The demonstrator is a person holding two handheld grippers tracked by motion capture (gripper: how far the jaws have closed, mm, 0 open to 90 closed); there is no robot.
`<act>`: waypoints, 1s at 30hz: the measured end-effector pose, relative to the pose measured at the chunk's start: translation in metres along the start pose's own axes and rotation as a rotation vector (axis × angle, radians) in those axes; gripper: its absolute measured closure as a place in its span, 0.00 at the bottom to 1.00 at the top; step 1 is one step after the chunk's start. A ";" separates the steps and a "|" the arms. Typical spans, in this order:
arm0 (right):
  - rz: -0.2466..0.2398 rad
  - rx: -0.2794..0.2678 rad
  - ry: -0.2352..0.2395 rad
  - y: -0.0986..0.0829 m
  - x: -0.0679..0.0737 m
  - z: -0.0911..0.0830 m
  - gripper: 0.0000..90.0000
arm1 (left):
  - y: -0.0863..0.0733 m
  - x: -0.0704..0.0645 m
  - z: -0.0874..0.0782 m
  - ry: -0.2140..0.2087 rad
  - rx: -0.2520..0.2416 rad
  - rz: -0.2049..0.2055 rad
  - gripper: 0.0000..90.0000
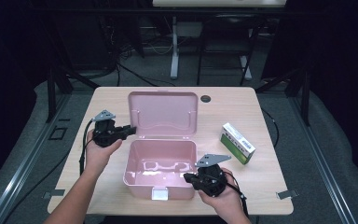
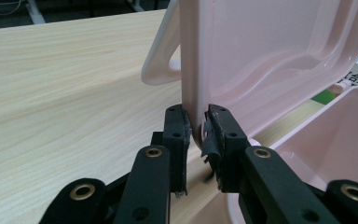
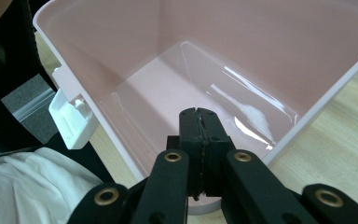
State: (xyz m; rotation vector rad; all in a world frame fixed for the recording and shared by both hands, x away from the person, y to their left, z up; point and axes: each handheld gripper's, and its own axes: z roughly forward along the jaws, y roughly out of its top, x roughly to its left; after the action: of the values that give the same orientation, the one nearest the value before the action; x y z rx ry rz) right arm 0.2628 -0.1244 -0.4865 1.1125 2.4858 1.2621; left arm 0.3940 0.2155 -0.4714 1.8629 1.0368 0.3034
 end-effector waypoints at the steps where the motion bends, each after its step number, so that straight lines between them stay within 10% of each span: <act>1: 0.001 0.000 0.000 0.000 0.000 0.000 1.00 | 0.000 0.000 0.001 0.001 -0.010 -0.004 0.87; 30: -0.007 0.000 -0.004 0.000 0.000 0.000 1.00 | -0.004 0.004 0.011 0.004 0.005 -0.055 0.78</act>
State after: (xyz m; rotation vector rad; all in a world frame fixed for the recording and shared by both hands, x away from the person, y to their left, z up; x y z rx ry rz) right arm 0.2625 -0.1241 -0.4866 1.1040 2.4843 1.2567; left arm 0.4010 0.2125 -0.4818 1.8357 1.0899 0.2723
